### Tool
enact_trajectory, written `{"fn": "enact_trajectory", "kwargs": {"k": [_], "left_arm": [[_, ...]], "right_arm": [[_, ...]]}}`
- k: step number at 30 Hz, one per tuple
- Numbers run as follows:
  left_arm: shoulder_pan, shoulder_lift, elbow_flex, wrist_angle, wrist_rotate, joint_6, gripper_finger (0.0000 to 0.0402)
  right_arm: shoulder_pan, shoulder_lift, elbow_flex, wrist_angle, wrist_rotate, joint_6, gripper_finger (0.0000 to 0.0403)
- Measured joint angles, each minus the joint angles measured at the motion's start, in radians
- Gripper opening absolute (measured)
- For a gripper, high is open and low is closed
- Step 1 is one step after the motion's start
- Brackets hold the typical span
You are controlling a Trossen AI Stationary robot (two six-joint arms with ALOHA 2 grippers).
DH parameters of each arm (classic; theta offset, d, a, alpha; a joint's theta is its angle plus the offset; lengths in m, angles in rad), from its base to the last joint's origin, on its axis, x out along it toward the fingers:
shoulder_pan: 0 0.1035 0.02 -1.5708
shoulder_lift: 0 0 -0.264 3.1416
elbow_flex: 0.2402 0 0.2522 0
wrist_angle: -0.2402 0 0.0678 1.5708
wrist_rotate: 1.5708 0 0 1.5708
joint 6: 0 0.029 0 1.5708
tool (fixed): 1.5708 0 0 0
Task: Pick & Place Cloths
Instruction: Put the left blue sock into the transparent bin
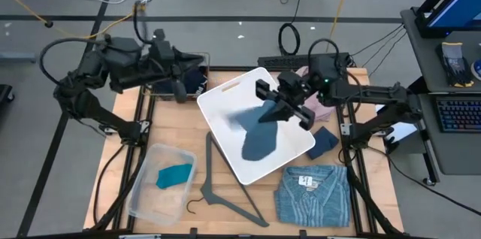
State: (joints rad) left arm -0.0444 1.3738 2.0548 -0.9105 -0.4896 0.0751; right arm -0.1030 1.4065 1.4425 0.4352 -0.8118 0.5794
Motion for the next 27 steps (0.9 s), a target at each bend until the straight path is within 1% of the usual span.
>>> {"fn": "enact_trajectory", "kwargs": {"k": [1, 3, 6, 9, 11, 13, 16, 18, 20, 23, 27], "left_arm": [[0.0, -0.001, -0.001, -0.028, -0.019, -0.005, 0.0025], [0.0, 0.001, -0.002, -0.044, -0.019, -0.024, 0.0026], [-0.001, 0.011, -0.002, -0.024, 0.029, -0.056, 0.0026], [-0.002, 0.022, -0.002, -0.014, 0.099, -0.063, 0.0026], [-0.002, 0.044, -0.001, 0.009, 0.124, -0.081, 0.0027], [-0.005, 0.052, -0.003, -0.001, 0.141, -0.083, 0.0027], [-0.009, 0.083, -0.001, 0.017, 0.191, -0.085, 0.0038], [-0.009, 0.094, -0.003, 0.008, 0.205, -0.085, 0.0059], [-0.009, 0.122, -0.002, 0.036, 0.205, -0.084, 0.0089], [-0.008, 0.136, -0.004, 0.035, 0.208, -0.076, 0.014], [-0.011, 0.153, -0.001, 0.046, 0.256, -0.077, 0.0206]], "right_arm": [[0.0, -0.007, 0.0, 0.0, 0.001, -0.001, 0.0001], [0.0, -0.018, 0.0, 0.0, 0.011, -0.008, 0.0001], [0.001, -0.025, 0.0, -0.011, 0.05, -0.044, 0.0001], [0.0, -0.023, 0.0, -0.03, 0.097, -0.088, 0.0001], [0.0, -0.023, 0.0, -0.048, 0.132, -0.124, 0.0001], [-0.001, -0.024, 0.0, -0.069, 0.167, -0.169, 0.0001], [-0.001, -0.023, 0.0, -0.088, 0.209, -0.209, 0.0], [-0.002, -0.022, 0.0, -0.089, 0.214, -0.223, 0.0], [-0.002, -0.024, 0.0, -0.089, 0.217, -0.228, 0.0], [-0.002, -0.024, 0.0, -0.091, 0.217, -0.229, 0.0], [-0.002, -0.023, 0.0, -0.101, 0.248, -0.242, 0.0]]}}
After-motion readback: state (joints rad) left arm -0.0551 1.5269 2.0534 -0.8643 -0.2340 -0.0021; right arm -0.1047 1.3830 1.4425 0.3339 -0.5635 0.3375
